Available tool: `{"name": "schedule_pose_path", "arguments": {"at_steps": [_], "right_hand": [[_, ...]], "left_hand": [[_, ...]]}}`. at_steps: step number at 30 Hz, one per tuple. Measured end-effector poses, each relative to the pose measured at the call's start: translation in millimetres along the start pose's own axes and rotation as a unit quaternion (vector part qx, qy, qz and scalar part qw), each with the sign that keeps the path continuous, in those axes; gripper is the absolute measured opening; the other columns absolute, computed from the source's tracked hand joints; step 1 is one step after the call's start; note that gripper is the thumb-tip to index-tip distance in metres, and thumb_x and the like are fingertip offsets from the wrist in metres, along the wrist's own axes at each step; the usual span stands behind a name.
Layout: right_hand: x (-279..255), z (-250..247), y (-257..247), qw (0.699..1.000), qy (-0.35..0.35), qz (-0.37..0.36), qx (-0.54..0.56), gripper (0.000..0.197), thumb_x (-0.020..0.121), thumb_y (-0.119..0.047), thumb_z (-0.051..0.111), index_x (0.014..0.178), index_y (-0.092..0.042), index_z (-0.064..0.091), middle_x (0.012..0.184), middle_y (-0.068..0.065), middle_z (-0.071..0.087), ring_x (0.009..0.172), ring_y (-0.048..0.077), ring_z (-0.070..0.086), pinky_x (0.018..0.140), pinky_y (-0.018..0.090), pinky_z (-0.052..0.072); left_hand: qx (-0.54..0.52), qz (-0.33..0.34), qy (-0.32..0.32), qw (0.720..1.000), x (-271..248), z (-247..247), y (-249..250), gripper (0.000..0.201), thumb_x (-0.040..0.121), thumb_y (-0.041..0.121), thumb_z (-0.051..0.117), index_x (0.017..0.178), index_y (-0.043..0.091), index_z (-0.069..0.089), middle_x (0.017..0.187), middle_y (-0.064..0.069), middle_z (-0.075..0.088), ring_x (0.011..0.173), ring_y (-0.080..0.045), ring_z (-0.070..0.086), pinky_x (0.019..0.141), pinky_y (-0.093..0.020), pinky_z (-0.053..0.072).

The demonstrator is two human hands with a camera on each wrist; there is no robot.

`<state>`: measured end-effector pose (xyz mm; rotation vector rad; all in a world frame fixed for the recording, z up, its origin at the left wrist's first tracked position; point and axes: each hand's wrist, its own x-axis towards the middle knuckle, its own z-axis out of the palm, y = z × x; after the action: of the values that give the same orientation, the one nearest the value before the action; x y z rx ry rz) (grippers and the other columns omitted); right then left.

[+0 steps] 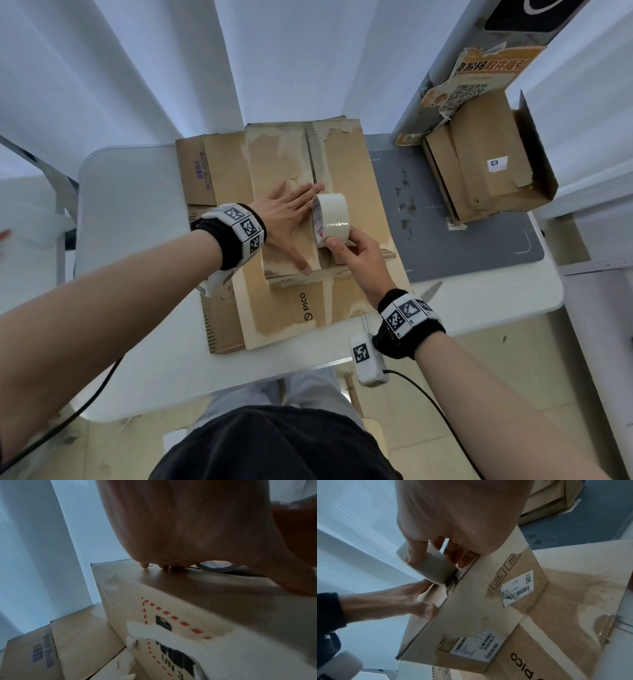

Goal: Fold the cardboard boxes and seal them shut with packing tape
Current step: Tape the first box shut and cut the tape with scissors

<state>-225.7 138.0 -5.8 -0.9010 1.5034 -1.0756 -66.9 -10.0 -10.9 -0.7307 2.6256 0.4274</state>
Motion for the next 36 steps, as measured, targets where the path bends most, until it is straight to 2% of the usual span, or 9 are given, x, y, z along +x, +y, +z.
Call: {"name": "schedule_pose_path", "arguments": {"at_steps": [7,12,15,20,24,27,32,34,36], "right_hand": [[2,-4,2,1.0,-0.007,0.014,-0.018,0.028,0.094,-0.023,0.067,0.118,-0.01,0.07,0.108,0.009,0.074,0.094,0.012,0.067,0.084,0.03,0.056],[1,-2,0,1.0,0.0,0.014,-0.001,0.027,0.095,-0.016,0.064,0.118,-0.001,0.068,0.106,0.013,0.072,0.091,0.011,0.067,0.081,0.025,0.055],[-2,-1,0,1.0,0.011,0.008,0.003,0.026,0.095,-0.016,0.065,0.115,0.0,0.069,0.106,0.02,0.071,0.091,0.014,0.065,0.084,0.031,0.054],[-5,3,-1,0.999,0.027,0.005,0.019,0.024,0.094,-0.018,0.066,0.112,-0.003,0.071,0.097,0.008,0.072,0.087,0.013,0.065,0.081,0.029,0.054],[-7,6,-2,0.999,0.035,-0.003,0.014,0.023,0.094,-0.019,0.067,0.112,-0.005,0.072,0.1,0.008,0.075,0.087,0.013,0.068,0.081,0.03,0.055],[-12,4,2,0.999,0.045,-0.008,0.0,0.023,0.092,-0.023,0.07,0.108,-0.007,0.073,0.102,0.014,0.074,0.087,0.017,0.068,0.084,0.039,0.056],[-23,-3,4,0.999,0.044,-0.009,-0.014,0.027,0.09,-0.031,0.072,0.103,-0.006,0.074,0.098,0.014,0.074,0.089,0.031,0.068,0.084,0.04,0.054],[-23,-2,1,0.999,0.041,-0.011,-0.016,0.03,0.089,-0.032,0.072,0.101,-0.004,0.073,0.096,0.016,0.074,0.087,0.022,0.067,0.083,0.036,0.053],[-20,-1,-1,0.999,0.039,-0.013,-0.021,0.04,0.088,-0.036,0.073,0.099,0.002,0.07,0.096,0.023,0.07,0.084,0.019,0.064,0.082,0.036,0.05]], "left_hand": [[-0.019,-0.006,-0.004,1.0,-1,0,1,0.157,0.047,0.098,0.055,0.153,0.016,-0.025,0.159,0.004,-0.034,0.147,-0.012,-0.028,0.116,-0.047,-0.02],[-0.032,-0.009,0.0,0.999,-1,0,1,0.157,0.045,0.099,0.055,0.154,0.017,-0.022,0.16,0.006,-0.032,0.147,-0.011,-0.027,0.115,-0.046,-0.021],[-0.031,-0.01,-0.002,0.999,-2,0,2,0.156,0.045,0.098,0.055,0.155,0.017,-0.021,0.16,0.006,-0.031,0.147,-0.011,-0.027,0.115,-0.047,-0.021],[-0.032,-0.016,-0.01,0.999,-2,-2,2,0.154,0.047,0.096,0.058,0.156,0.018,-0.019,0.16,0.008,-0.031,0.147,-0.011,-0.027,0.115,-0.046,-0.021],[-0.034,-0.016,-0.006,0.999,-2,-2,-1,0.154,0.046,0.095,0.06,0.156,0.02,-0.017,0.16,0.011,-0.029,0.148,-0.009,-0.025,0.115,-0.045,-0.02],[-0.035,-0.018,-0.007,0.999,-2,-3,-1,0.152,0.048,0.093,0.062,0.156,0.021,-0.016,0.161,0.011,-0.027,0.148,-0.009,-0.023,0.117,-0.048,-0.018],[-0.034,-0.02,-0.01,0.999,-1,-1,-3,0.151,0.048,0.093,0.061,0.155,0.024,-0.02,0.161,0.012,-0.026,0.149,-0.008,-0.021,0.119,-0.051,-0.015],[-0.033,-0.023,-0.014,0.999,0,-1,-3,0.151,0.049,0.093,0.062,0.155,0.024,-0.019,0.161,0.013,-0.025,0.149,-0.008,-0.021,0.12,-0.053,-0.014],[-0.03,-0.023,-0.018,0.999,0,-2,-3,0.15,0.049,0.093,0.062,0.156,0.024,-0.018,0.162,0.013,-0.025,0.15,-0.009,-0.019,0.12,-0.056,-0.01]]}}
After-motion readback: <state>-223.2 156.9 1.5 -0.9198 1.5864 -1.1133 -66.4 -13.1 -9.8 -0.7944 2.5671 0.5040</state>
